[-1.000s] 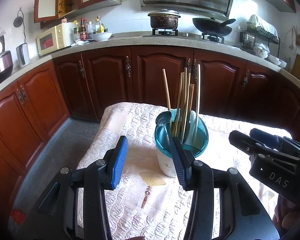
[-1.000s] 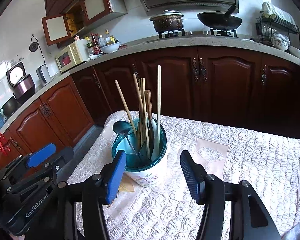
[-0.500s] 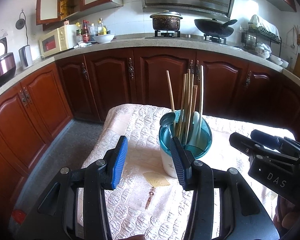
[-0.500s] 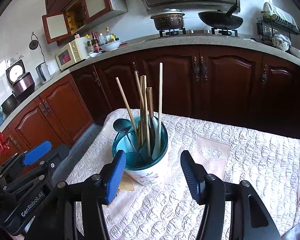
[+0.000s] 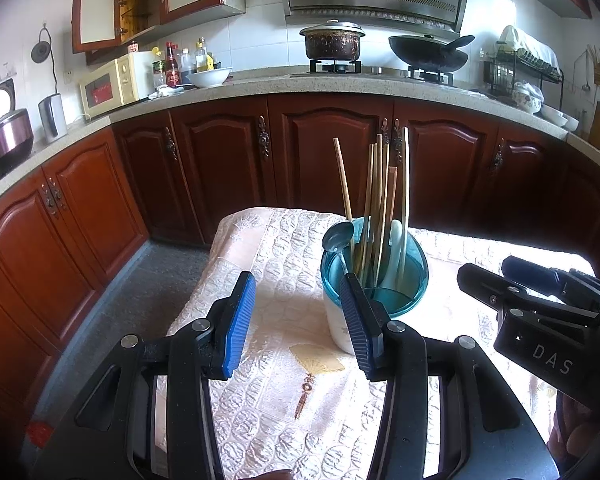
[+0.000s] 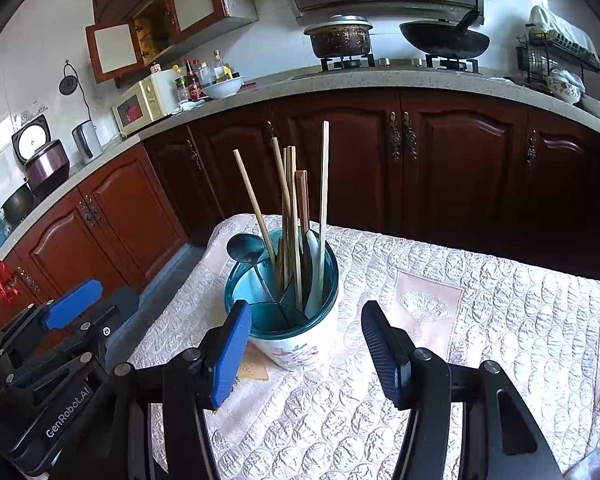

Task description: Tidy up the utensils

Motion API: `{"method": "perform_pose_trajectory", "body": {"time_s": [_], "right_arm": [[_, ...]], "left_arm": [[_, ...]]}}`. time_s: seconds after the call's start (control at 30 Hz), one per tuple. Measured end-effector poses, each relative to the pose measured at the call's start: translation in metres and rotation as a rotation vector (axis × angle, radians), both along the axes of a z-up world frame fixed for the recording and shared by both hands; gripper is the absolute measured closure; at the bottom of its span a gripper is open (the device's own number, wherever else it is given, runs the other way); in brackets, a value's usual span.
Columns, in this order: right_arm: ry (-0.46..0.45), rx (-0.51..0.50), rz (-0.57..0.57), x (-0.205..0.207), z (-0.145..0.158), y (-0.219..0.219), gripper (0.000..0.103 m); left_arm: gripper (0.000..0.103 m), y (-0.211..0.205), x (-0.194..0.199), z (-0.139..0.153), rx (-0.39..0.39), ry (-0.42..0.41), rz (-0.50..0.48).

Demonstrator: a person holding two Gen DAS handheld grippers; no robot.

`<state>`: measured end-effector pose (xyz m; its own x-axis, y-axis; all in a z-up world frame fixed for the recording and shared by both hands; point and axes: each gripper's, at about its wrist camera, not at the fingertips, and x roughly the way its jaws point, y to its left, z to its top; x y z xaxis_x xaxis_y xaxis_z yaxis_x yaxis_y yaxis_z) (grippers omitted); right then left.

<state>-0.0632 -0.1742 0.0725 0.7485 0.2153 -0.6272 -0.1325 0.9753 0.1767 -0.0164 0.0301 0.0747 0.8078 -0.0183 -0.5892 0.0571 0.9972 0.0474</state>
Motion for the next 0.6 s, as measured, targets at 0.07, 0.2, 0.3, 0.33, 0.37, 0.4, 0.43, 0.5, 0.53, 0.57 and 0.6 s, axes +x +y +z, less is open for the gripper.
{"method": "perform_pose_trajectory", "body": {"time_s": [0.07,0.2,0.3,0.33,0.37,0.4,0.43,0.5,0.53,0.57,0.6], "right_arm": [[0.002,0.0,-0.003,0.0003,-0.0009,0.0005,0.048],[0.01,-0.001,-0.002,0.002,-0.0027,0.0013,0.048],[0.01,-0.003,0.003,0.0029,-0.0036,0.003,0.048],[0.01,-0.004,0.004,0.0035,-0.0037,0.0035,0.048],[0.011,-0.005,0.005,0.004,-0.004,0.0042,0.048],[0.012,-0.006,0.006,0.0046,-0.004,0.0047,0.047],[0.012,-0.006,0.007,0.0052,-0.0039,0.0051,0.047],[0.011,-0.008,0.007,0.0053,-0.0037,0.0061,0.047],[0.01,-0.009,0.008,0.0059,-0.0037,0.0062,0.047],[0.01,-0.01,0.008,0.0055,-0.0039,0.0069,0.047],[0.012,-0.01,0.009,0.0061,-0.0042,0.0071,0.047]], "left_arm": [[0.06,0.0004,-0.0002,0.0,-0.002,-0.001,0.002],[0.06,0.0009,0.0007,-0.0017,-0.001,0.001,0.001],[0.06,0.0005,0.0004,-0.0021,-0.001,-0.001,0.0],[0.06,0.0009,0.0006,-0.002,-0.002,0.0,0.001],[0.06,0.0014,0.0012,-0.0019,-0.002,0.0,0.001],[0.06,0.0013,0.0014,-0.0021,-0.001,0.001,0.002],[0.06,0.0015,0.0011,-0.0017,-0.002,0.0,0.001],[0.06,0.0014,0.0015,-0.0021,0.0,-0.001,0.002],[0.06,0.0018,0.0021,-0.0018,0.0,0.001,0.002],[0.06,0.0017,0.0021,-0.0018,-0.001,0.002,0.002],[0.06,0.0016,0.0025,-0.0022,0.0,0.002,0.002]]}}
